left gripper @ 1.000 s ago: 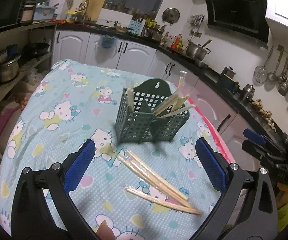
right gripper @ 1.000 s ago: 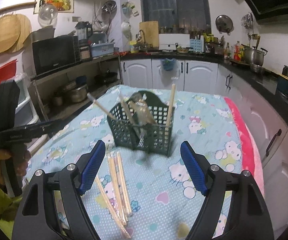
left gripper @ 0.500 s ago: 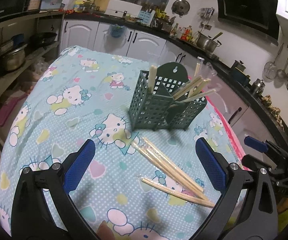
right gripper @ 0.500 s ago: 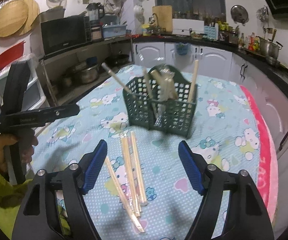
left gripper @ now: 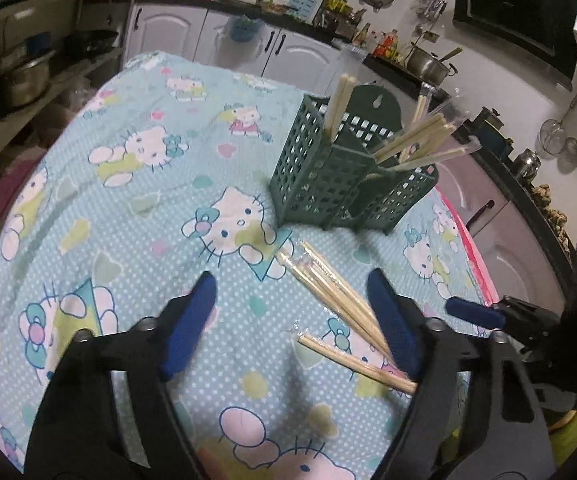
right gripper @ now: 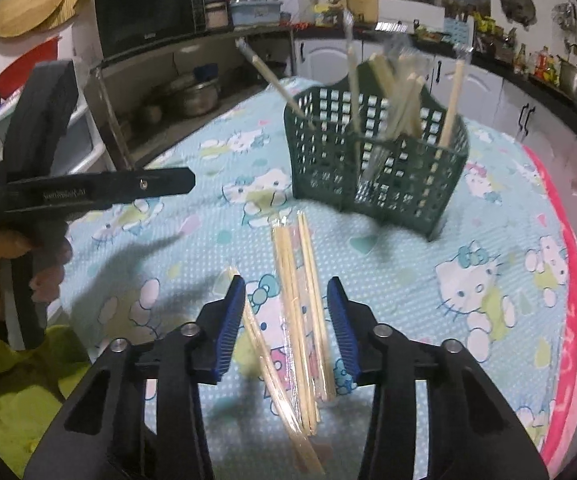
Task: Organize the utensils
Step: 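Move both open tools back over the chopstick pile, then close the left tool on a wrapped chopstick pair while the right tool grips a chopstick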
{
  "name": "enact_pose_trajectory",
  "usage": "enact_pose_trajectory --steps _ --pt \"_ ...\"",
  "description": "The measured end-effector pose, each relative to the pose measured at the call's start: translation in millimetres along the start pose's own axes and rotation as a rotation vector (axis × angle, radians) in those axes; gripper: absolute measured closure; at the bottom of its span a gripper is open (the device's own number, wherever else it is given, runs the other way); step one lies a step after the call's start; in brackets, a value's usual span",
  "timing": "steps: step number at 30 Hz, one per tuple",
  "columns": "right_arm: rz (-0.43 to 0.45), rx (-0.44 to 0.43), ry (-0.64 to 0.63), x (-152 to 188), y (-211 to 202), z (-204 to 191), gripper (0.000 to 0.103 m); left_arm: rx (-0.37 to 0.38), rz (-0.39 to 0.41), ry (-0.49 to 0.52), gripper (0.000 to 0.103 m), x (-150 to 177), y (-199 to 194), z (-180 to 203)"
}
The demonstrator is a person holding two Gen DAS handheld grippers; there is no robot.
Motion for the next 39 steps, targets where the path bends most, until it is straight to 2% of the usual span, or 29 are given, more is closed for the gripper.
enact_pose_trajectory --steps 1,3,6,10,21,28,32,39 --pt "-0.012 -0.011 0.002 0.7 6.3 0.4 0.069 0.011 -0.011 -0.006 0.047 0.7 2.7 0.0" --pt "-0.035 -0.022 0.009 2.4 16.1 1.2 0.073 0.022 -0.033 -0.015 0.06 2.3 8.9 -0.9" --pt "-0.061 -0.038 0.013 2.0 30.5 1.5 0.076 0.044 -0.06 -0.027 0.068 3.2 18.8 -1.4" --pt "-0.096 -0.062 0.014 -2.0 50.1 0.3 0.076 0.068 -0.106 -0.052 0.07 1.5 35.6 -2.6" --pt "-0.159 -0.05 0.042 -7.0 86.3 15.4 0.076 0.122 -0.229 -0.151 0.07 -7.6 83.8 -11.7" --pt "-0.176 -0.086 0.078 -10.4 99.0 22.6 0.085 0.144 -0.261 -0.176 0.07 -13.0 96.6 -8.4" --pt "-0.141 -0.107 0.137 -12.8 91.1 32.1 0.091 0.159 -0.284 -0.19 0.077 -11.2 103.8 -4.7" --pt "-0.111 -0.086 0.178 -8.4 65.0 47.6 0.097 0.138 -0.302 -0.2 0.077 -9.0 117.4 -0.7"
Point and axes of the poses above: each gripper's, at about its wrist camera, not at the fingertips, and y roughly the way its jaws point, z to its right, x to its underside, the point moved 6 cm from there along y, roughly the way its jaws point, and after that the axes turned 8 degrees about -x, right-handed, at the moved point
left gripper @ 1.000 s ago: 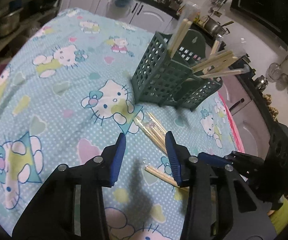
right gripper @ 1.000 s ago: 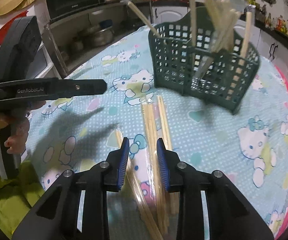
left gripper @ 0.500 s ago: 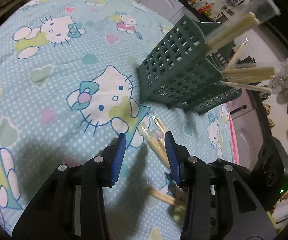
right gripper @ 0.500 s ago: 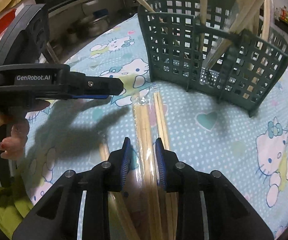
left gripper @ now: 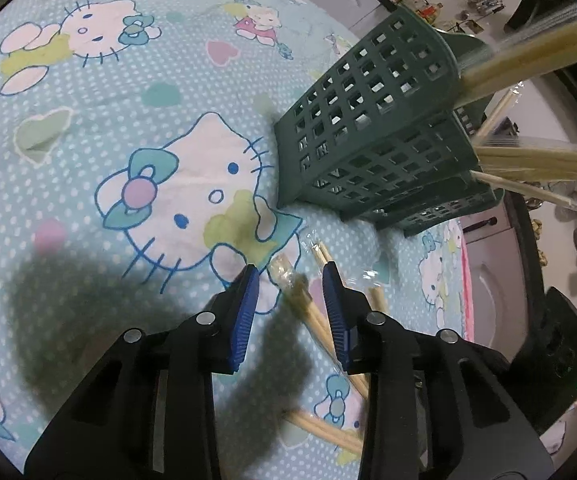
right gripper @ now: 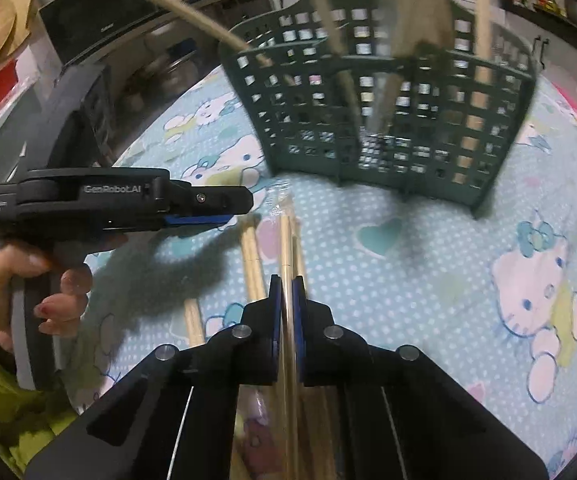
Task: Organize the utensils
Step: 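Close the left tool on a wrapped chopstick pair while the right tool grips a chopstick, then pull the chopstick out with the right tool toward the holder while the left tool holds the wrapper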
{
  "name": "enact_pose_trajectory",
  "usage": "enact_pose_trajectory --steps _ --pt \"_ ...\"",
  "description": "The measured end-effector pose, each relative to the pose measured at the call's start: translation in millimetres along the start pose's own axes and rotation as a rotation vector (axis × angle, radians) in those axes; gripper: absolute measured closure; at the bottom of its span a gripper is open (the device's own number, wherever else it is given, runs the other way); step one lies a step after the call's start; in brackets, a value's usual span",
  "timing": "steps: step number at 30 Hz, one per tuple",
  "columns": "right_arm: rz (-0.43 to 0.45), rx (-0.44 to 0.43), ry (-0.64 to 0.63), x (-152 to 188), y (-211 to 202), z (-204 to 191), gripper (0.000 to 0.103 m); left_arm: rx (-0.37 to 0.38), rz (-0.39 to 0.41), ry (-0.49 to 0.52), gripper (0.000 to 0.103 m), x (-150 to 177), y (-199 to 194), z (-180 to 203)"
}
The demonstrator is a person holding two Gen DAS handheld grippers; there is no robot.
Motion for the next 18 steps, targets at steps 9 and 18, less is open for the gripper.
enact_pose_trajectory --steps 9,18 --pt "0.072 -0.012 0.022 3.7 -34.8 3.4 0.097 -0.108 0.013 0.054 0.097 -8.7 9.7 6.8" --pt "0.185 0.033 0.018 -5.1 -79.5 8.8 0.097 -0.035 0.098 0.079 0.102 -10.6 -23.1 12.7"
Point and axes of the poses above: each gripper's, at about its wrist camera, not at the fingertips, and y roughly the way its jaws point, z to its right, x to its underside, the point moved 6 cm from there along y, roughly the way its jaws point, and after that the axes turned 8 degrees about -x, right-handed, at the moved point
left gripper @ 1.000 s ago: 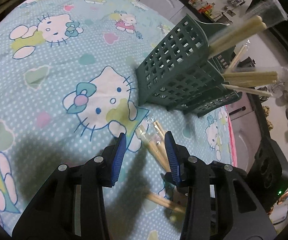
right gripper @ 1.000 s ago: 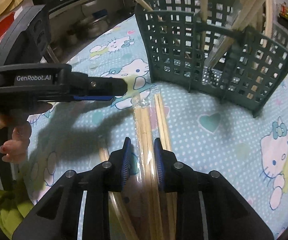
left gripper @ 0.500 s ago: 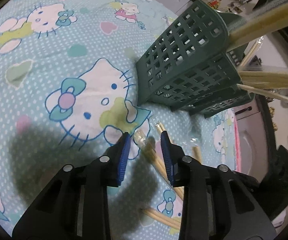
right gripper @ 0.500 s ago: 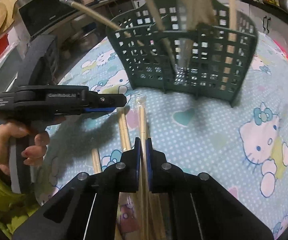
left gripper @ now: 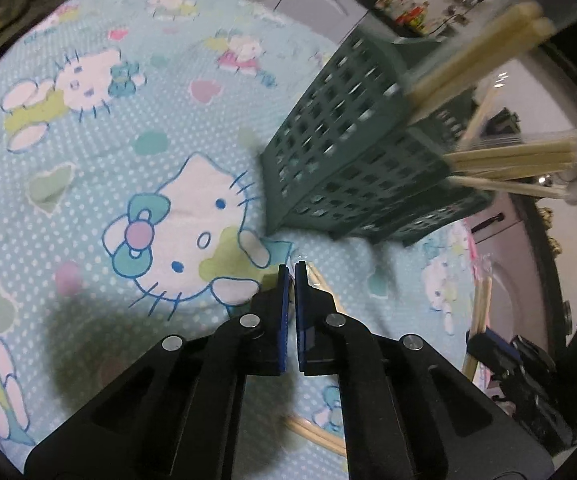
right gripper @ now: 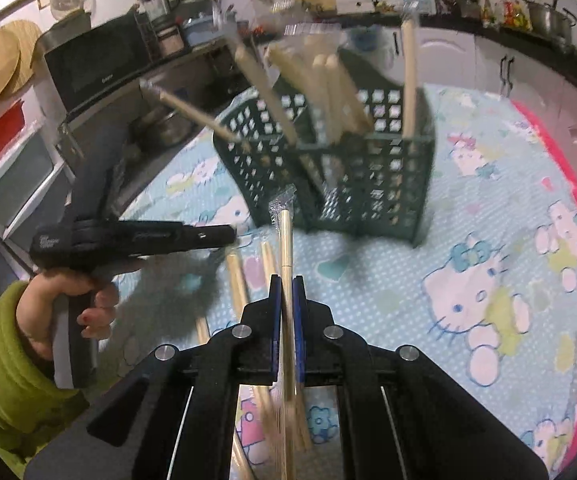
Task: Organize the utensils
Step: 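Pull the chopstick out with the right tool toward the holder while the left tool holds the wrapper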
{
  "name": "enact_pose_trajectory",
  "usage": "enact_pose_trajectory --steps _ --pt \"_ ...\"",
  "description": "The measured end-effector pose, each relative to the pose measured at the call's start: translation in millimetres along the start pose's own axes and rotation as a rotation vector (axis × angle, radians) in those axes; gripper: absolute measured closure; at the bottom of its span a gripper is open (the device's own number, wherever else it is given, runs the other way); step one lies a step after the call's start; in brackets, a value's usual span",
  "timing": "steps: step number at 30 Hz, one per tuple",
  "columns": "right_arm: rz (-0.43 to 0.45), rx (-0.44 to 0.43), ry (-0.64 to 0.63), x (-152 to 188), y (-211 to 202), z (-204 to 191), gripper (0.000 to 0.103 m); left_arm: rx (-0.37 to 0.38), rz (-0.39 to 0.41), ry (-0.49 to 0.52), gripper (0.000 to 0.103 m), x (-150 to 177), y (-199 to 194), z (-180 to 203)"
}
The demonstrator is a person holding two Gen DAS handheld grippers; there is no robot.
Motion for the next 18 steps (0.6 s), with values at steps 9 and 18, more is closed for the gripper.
enact_pose_trajectory --steps 9,18 --pt "0.107 0.046 -0.001 -12.4 -28.4 8.4 0.097 0.07 0.118 0.053 0.103 -0.5 -48.0 33.6" --pt "0.166 0.077 0.004 -23.0 -47.4 12.8 0.097 0.093 0.163 0.135 0.103 1.5 -69.8 75.5"
Point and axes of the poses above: each gripper's, at about its wrist camera, not at the fingertips, and y roughly the way its jaws point, z to its right, x to its underside, the point moved 6 cm from there along y, roughly the way its jaws point, and after that the axes turned 8 degrees about -x, right-handed, at the moved point
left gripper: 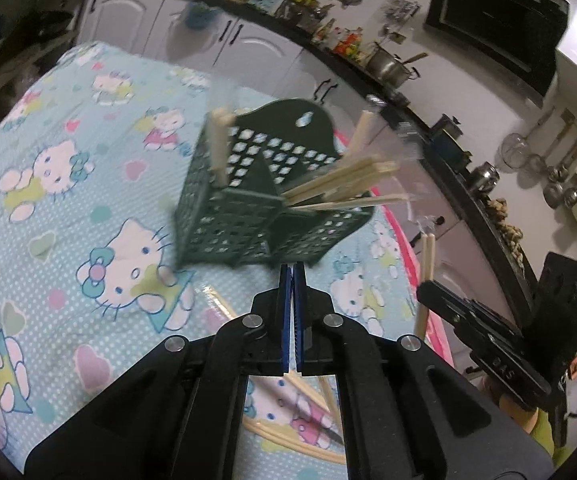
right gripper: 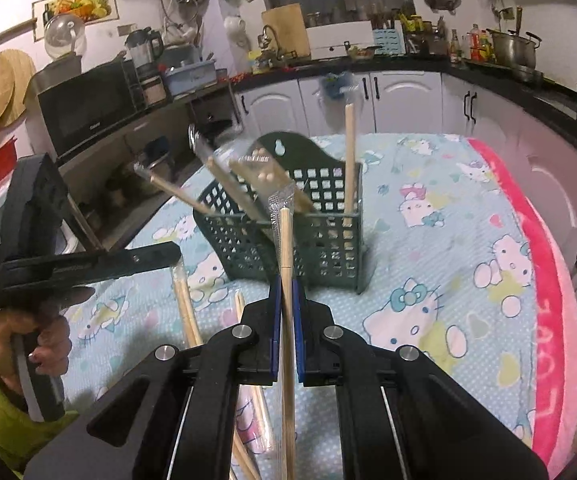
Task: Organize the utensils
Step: 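Pull the chopstick out with the right tool toward the holder while the left tool holds the wrapper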
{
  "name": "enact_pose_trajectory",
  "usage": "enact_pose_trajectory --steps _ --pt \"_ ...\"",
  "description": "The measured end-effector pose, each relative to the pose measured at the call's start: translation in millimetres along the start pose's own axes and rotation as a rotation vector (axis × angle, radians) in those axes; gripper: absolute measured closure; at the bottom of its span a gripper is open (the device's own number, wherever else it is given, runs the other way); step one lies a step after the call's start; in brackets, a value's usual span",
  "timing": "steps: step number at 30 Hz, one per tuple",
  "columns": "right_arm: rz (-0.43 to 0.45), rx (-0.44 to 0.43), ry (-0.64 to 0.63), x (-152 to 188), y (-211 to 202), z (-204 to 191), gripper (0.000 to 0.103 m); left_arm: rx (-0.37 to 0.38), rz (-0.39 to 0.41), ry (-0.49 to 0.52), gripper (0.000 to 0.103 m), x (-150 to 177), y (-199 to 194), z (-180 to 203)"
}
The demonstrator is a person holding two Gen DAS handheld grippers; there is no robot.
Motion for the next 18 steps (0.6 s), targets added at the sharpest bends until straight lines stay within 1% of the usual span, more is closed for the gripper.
enact_pose_trajectory --steps 8,18 --pt "0.046 0.014 -0.019 -11.0 -16.1 -2.1 0.097 0.018 0.03 0.063 0.103 -7.6 -12.9 29.3" --pt "0.095 0.014 -0.026 -20.2 -29.0 -2.1 0.097 0.032 0.055 0.109 0.103 -18.4 -27.2 56.1"
Point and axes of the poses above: each gripper's, at about its wrist camera, not at the fingertips, and y roughly the way its jaws point, z to its right, x to its underside, the point moved 6 cm from there along y, roughly the way its jaws point, and after that the axes turned 8 degrees about -x, right-handed, at the moved point
